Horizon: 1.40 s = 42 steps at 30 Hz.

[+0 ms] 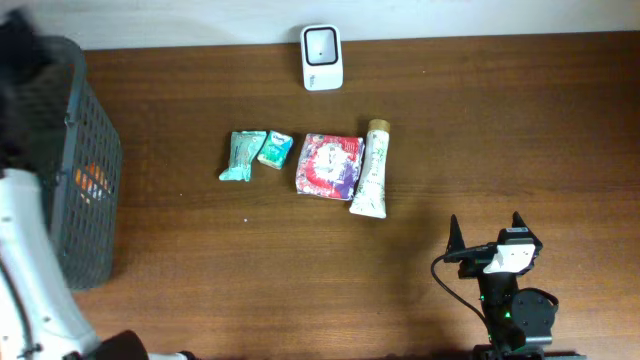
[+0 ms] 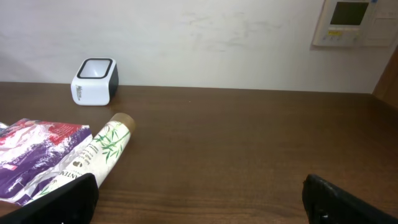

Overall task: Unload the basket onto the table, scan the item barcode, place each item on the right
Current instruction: 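Grasp the orange tissue pack in the basket with the left gripper, then place the orange pack below the green packs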

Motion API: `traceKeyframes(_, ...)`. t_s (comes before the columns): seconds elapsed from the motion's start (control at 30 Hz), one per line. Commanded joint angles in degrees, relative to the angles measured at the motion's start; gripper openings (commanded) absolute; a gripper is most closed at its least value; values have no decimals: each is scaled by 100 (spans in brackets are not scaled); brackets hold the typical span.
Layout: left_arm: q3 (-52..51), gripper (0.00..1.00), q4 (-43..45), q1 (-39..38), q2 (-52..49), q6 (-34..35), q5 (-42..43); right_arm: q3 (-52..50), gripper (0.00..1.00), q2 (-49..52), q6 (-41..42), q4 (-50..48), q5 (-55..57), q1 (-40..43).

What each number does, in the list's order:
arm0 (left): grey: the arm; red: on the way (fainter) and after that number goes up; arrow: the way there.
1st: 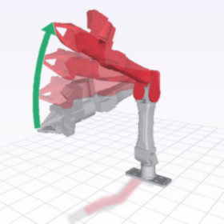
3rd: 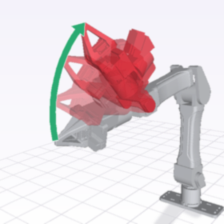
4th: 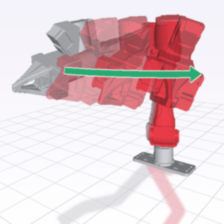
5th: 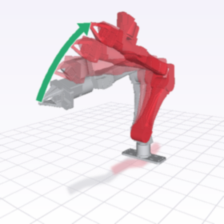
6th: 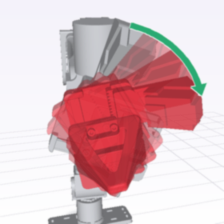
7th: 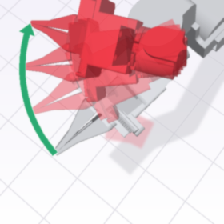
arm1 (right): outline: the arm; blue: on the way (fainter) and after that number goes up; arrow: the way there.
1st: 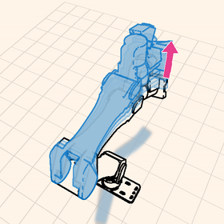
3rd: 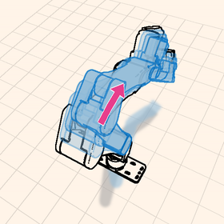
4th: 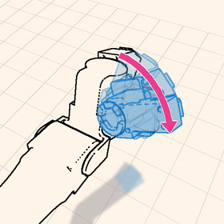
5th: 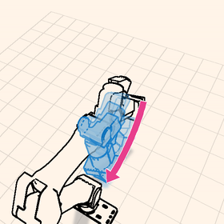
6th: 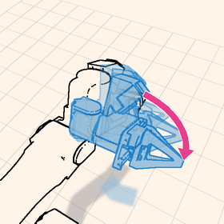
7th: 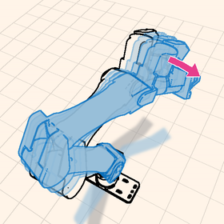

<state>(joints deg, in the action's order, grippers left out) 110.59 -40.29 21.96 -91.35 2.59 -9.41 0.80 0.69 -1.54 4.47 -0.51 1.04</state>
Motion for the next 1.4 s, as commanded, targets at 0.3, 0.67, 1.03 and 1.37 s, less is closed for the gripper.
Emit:
traceKeyframes(0.3,-68,90,-2317,2402,-2656,-1624,2732,-48,99,-37,7,7,-31,-33)
traceKeyframes(0.67,-105,85,-2527,1888,-4079,-2087,3123,-48,99,-37,7,7,-31,-33)
traceKeyframes(1.03,7,0,-2175,1797,-4236,-1880,3108,-48,99,-37,7,7,-31,-33)
traceKeyframes(1.37,5611,0,-5449,2024,-4234,-850,3064,-48,99,-37,7,7,-31,-33)
